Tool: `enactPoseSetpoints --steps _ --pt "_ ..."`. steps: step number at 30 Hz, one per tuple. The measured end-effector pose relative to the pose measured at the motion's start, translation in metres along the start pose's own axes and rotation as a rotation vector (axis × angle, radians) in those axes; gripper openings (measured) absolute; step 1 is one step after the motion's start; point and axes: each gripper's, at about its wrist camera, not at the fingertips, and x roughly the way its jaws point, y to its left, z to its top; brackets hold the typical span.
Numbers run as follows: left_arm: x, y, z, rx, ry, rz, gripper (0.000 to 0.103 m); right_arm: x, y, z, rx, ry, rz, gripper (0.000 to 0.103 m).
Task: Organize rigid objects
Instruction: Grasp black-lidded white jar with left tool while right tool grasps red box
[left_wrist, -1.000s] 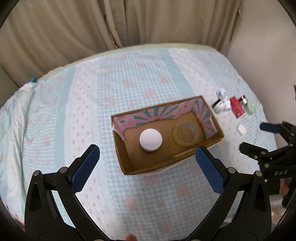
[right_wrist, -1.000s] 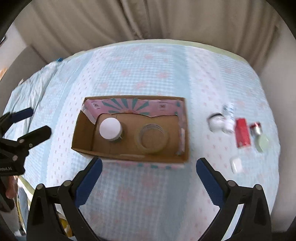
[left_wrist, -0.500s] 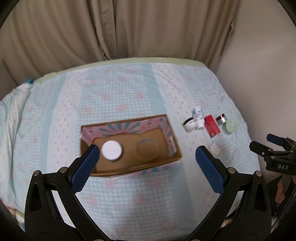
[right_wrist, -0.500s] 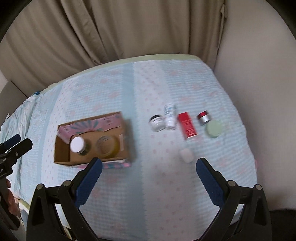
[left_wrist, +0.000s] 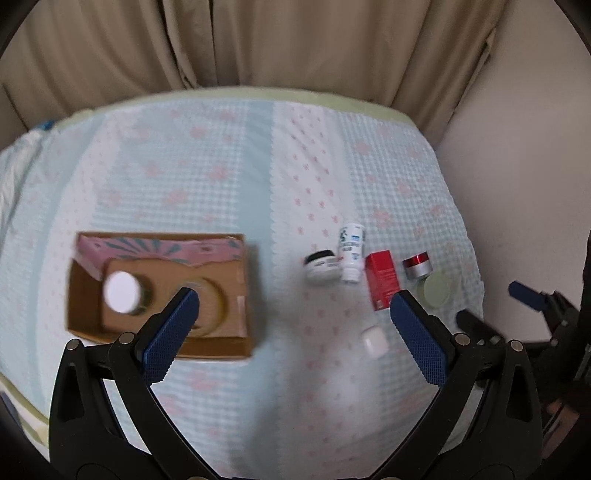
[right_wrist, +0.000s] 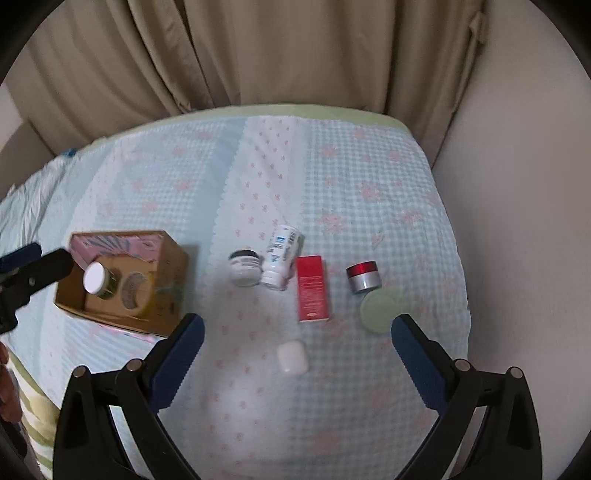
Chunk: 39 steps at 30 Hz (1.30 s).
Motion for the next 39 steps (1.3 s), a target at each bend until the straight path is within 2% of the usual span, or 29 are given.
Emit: enactPoseSetpoints --steps 4,10,16,20,22,24,27,31,32,35,38,39 --pt "0.057 -0.014 0.007 -0.031 0.096 -0.007 0.103 0.036 -0.015 0.004 -0.017 0.050 0.012 0.101" --pt "0.145 -0.018 0.013 -0.093 0.253 -0.027 0.103 0.089 -0.035 0.012 0.032 0.118 0.022 0.096" --pt "0.214 -0.015 0.022 -0.135 0.347 -0.005 0.099 0.140 -0.036 0.017 0.026 0.191 0.004 0.092" --pt "0.253 -0.014 0.024 -0.135 0.409 0.025 0.094 0.175 -0.035 0.019 -0.001 0.237 -0.008 0.091" --pt "0.268 -0.013 0.021 -0.132 0.436 0.034 0.093 0.190 -0.036 0.020 -0.005 0.256 -0.004 0.091" --pt "0.278 -0.014 0.017 -0.128 0.462 0.033 0.085 0.204 -0.035 0.021 -0.010 0.275 0.000 0.089" --pt "0.286 -0.015 0.011 -0.126 0.484 0.018 0.084 0.223 -0.032 0.021 -0.026 0.313 0.011 0.079" --pt "0.293 -0.016 0.008 -0.139 0.495 0.003 0.084 0.239 -0.026 0.020 -0.055 0.347 0.008 0.074" --pt "0.296 -0.016 0.006 -0.138 0.502 0.003 0.082 0.242 -0.025 0.019 -0.063 0.356 0.007 0.073" --pt "0.305 -0.018 0.001 -0.141 0.533 -0.021 0.066 0.250 -0.020 0.016 -0.082 0.380 0.001 0.066" --pt "0.309 -0.021 0.000 -0.124 0.529 -0.011 0.063 0.256 -0.019 0.013 -0.083 0.405 0.007 0.059" --pt "0.309 -0.023 0.001 -0.116 0.522 -0.013 0.059 0.258 -0.018 0.012 -0.084 0.411 0.004 0.055"
